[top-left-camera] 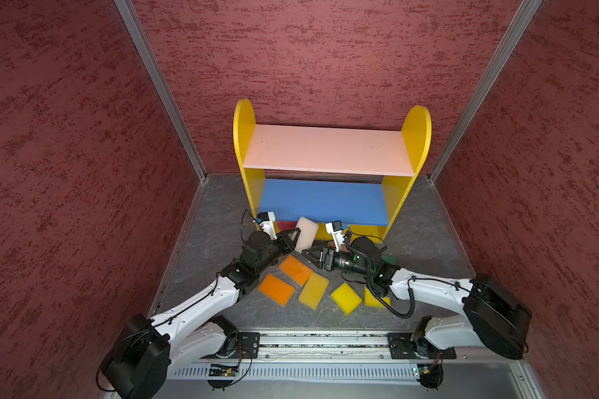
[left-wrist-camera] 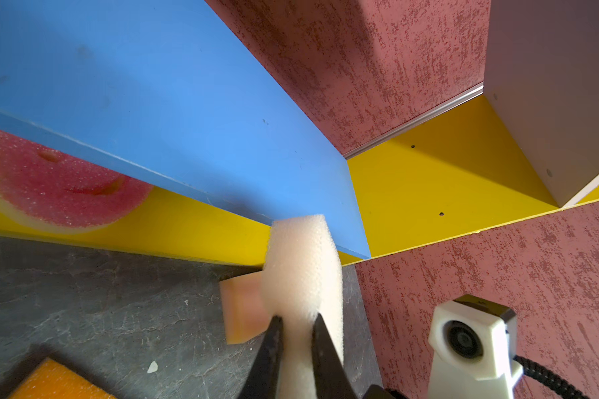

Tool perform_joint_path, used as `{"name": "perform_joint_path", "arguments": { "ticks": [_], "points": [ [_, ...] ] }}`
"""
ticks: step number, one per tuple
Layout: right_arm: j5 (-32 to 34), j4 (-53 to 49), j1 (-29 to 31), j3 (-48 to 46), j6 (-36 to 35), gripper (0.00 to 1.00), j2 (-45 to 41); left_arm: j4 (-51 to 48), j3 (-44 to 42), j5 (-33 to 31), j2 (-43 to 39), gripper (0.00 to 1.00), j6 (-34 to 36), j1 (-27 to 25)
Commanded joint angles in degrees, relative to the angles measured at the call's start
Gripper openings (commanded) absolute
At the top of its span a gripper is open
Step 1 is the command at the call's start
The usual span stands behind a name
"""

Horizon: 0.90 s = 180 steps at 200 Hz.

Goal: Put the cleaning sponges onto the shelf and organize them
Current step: 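Lift the white sponge with right gripper toward the shelf while left gripper draws back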

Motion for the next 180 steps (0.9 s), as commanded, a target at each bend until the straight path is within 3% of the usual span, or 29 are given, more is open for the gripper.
{"name": "perform_joint_path", "arguments": {
  "ticks": [1, 43, 97, 123, 135, 149, 180],
  "points": [
    [3.0, 3.3, 0.2, 0.8, 2.4, 0.56, 1.7, 1.5, -0.6, -1.5, -1.4, 0.16, -0.1, -0.6],
    [7.3, 2.4, 0.2, -1.0, 3.3, 0.4, -0.3, 0.5, -0.7, -3.4, -2.4, 0.17, 0.4, -1.8],
    [6.3, 6.1, 0.2, -0.4, 3.9, 0.43, 0.7, 1.5, 0.1, -5.3, -0.9, 0.18, 0.9, -3.7],
    [6.3, 6.9, 0.2, -0.2, 4.5, 0.21, 1.3, 1.2, 0.3, -5.5, -0.6, 0.2, 1.3, -4.0],
    [7.0, 6.4, 0.2, -0.8, 4.5, 0.16, 0.7, 0.4, 0.3, -6.0, -0.8, 0.21, 1.6, -4.0],
    [8.1, 4.4, 0.2, -1.3, 4.4, 0.16, -0.5, -0.5, 0.2, -6.9, -1.3, 0.27, 1.9, -4.0],
    [9.6, -8.9, -0.4, 0.5, 1.4, 0.12, -3.7, -9.1, 1.5, -9.8, -4.4, 0.52, 6.0, -4.0]
  ]
}}
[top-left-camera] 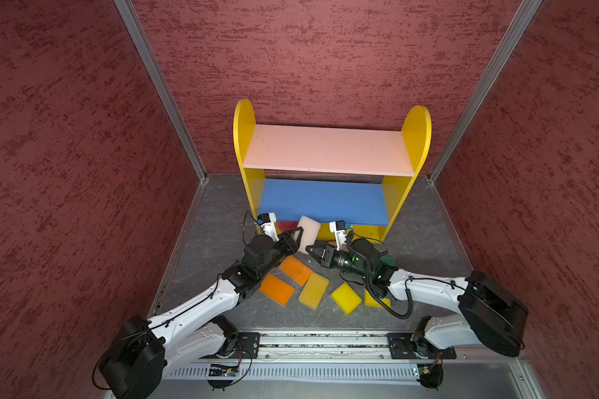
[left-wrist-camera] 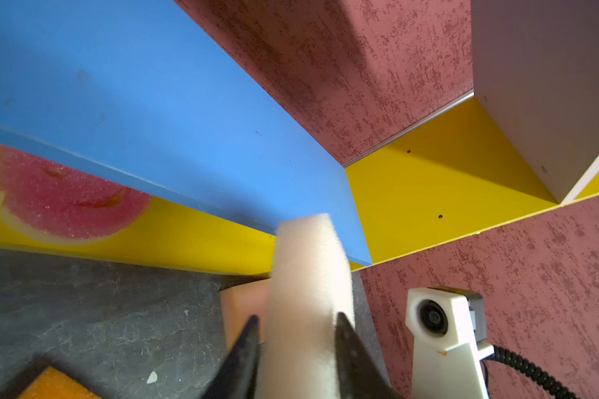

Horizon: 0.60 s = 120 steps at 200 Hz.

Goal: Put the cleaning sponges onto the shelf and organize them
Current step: 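Lift the white sponge with right gripper toward the shelf while left gripper draws back, then carry the white sponge under the blue board beside the pink smiley sponge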

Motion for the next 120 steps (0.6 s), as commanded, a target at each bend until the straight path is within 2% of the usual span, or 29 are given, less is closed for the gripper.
{"name": "perform_joint_path", "arguments": {
  "ticks": [1, 13, 37, 66, 93, 120],
  "points": [
    [3.1, -10.2, -0.6, 1.6, -2.3, 0.12, -3.3, -7.7, 1.5, -3.1, -3.0, 0.53, 4.0, -0.3],
    [3.4, -18.5, -0.9, 3.9, -4.6, 0.11, -3.7, -11.4, 1.4, -4.9, -5.1, 0.59, 5.3, -0.1],
    [4.2, -30.6, -1.1, 8.3, -8.2, 0.08, -2.0, -18.7, 1.0, -9.5, -10.1, 0.65, 6.3, 0.1],
    [6.0, -38.9, -1.0, 13.0, -12.0, 0.07, 2.7, -23.4, -0.4, -14.0, -16.2, 0.7, 6.3, 0.5],
    [8.1, -46.2, -1.0, 19.3, -15.8, 0.07, 9.8, -26.3, -0.3, -15.5, -19.1, 0.73, 7.0, 0.7],
    [8.4, -46.1, -1.1, 21.8, -17.0, 0.07, 14.2, -28.3, 0.4, -15.2, -19.2, 0.74, 7.1, 0.9]
  ]
}}
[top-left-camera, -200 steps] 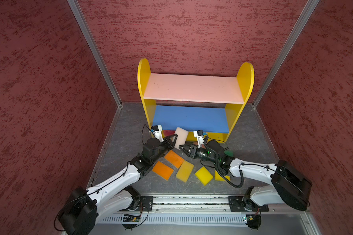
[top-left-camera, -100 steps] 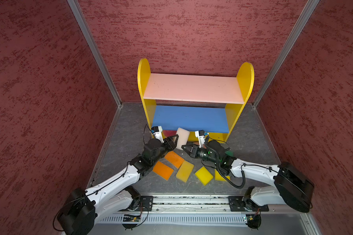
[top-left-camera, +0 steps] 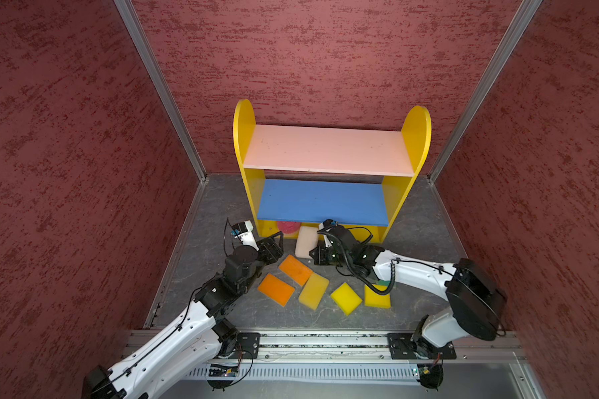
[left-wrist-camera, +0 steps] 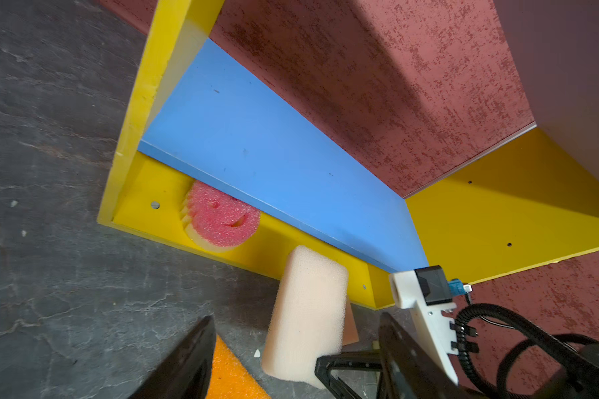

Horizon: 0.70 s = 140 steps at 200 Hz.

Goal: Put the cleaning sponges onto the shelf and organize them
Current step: 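Carry the white sponge under the blue board beside the pink smiley sponge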

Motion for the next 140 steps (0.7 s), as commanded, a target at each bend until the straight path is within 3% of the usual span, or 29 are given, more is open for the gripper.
{"name": "perform_joint_path", "arguments": {
  "ticks": [1, 64, 140],
  "points": [
    [2.8, -4.9, -0.2, 2.2, -3.1, 0.07, 2.4, -4.1, 0.4, -1.6, -0.2, 0.75, 1.3, 0.4],
    [12.0, -0.1, -0.8, 3.2, -6.0, 0.06, 7.3, -4.0, 0.2, -0.4, 1.2, 0.76, 0.7, 0.7],
    [12.0, 5.9, -5.6, 3.7, -8.9, 0.06, 11.2, -2.4, -0.7, 1.1, 3.2, 0.76, -0.9, 0.8]
  ]
}}
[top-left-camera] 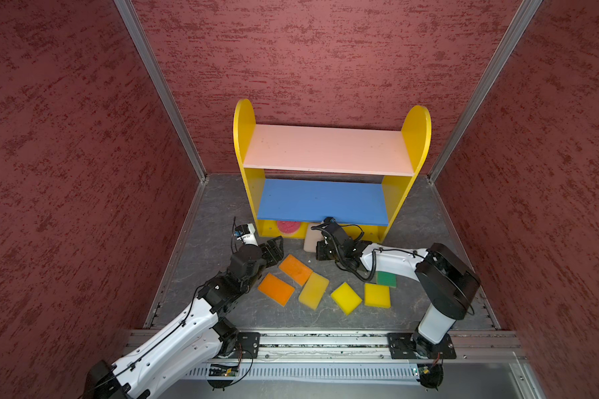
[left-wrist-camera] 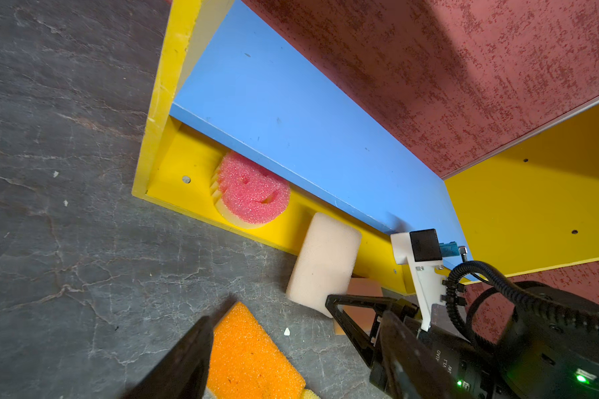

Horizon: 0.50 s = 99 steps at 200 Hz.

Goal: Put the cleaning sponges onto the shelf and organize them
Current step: 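Carry the white sponge under the blue board beside the pink smiley sponge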

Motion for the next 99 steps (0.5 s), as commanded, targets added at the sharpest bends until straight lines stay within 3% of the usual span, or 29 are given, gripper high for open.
{"name": "perform_joint_path", "arguments": {
  "ticks": [1, 99],
  "points": [
    [2.9, 3.1, -1.8, 1.9, -2.0, 0.06, 2.1, 0.8, -0.6, 0.6, 0.6, 0.76, -0.3, 0.3],
    [4.8, 9.4, -3.0, 0.4, 0.1, 0.08, 3.2, 1.1, -1.0, 2.0, 1.3, 0.76, -1.5, 0.2]
  ]
}}
